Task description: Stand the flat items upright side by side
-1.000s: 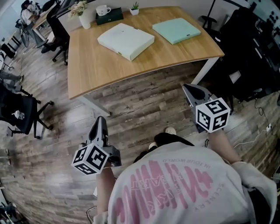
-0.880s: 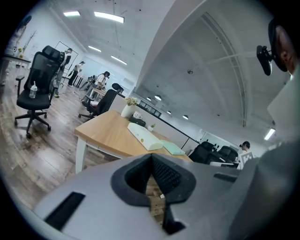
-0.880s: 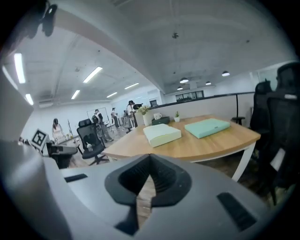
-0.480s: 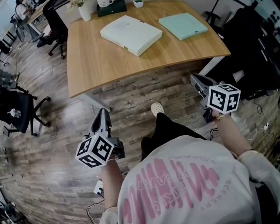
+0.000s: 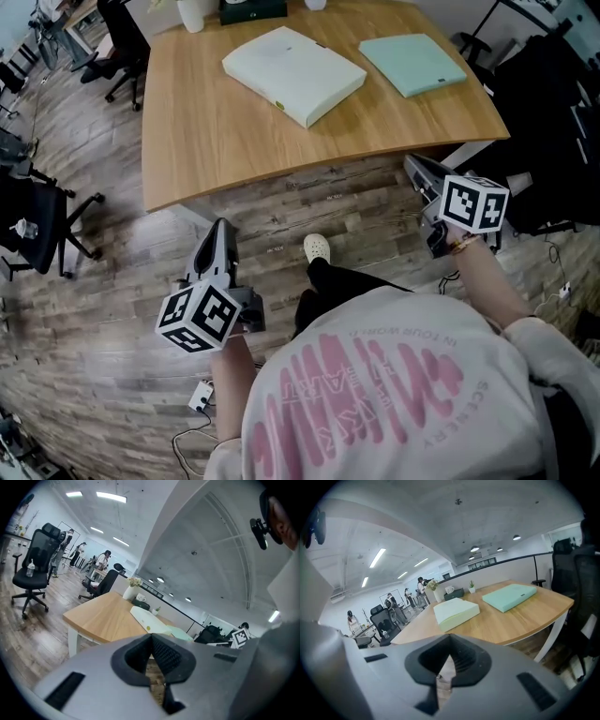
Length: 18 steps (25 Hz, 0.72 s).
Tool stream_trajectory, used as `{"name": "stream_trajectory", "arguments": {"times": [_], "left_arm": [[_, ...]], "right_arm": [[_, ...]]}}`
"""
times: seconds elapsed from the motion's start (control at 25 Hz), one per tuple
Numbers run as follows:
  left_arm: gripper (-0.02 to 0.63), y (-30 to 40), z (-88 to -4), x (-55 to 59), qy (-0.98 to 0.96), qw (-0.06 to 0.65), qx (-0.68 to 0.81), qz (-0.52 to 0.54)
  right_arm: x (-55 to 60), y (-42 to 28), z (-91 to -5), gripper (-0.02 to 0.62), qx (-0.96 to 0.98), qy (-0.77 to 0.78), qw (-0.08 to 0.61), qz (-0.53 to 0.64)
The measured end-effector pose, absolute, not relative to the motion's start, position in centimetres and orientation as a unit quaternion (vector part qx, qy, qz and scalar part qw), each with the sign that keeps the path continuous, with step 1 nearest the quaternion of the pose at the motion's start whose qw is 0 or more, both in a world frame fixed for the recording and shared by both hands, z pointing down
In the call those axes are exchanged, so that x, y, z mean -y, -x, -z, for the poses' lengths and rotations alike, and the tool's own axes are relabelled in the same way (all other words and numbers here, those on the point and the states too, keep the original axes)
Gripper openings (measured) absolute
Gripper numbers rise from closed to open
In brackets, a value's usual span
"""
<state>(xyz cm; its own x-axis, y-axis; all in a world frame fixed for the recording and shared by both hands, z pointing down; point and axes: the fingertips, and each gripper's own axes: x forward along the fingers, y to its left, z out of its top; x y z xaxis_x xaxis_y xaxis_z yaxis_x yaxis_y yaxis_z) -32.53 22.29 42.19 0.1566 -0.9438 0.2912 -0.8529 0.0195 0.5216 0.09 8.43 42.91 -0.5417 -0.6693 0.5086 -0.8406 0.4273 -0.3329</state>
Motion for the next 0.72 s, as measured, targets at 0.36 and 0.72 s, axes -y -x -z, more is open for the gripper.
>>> {"name": "stream_trajectory", "arguments": {"times": [0.36, 0.72], "left_arm": [[0.003, 34.6, -43.0, -11.3, -0.684, 0.328, 0.647, 0.073], [0.003, 33.3, -45.1, 0.7, -0.695, 0.345, 0.628, 0.06]], "right_arm": [[3.1, 1.4, -46.2, -0.002, 0.812, -0.467, 0.132, -0.324], [14.4, 0.1, -48.0, -0.002, 0.801, -0.481, 0.125, -0.334]]}}
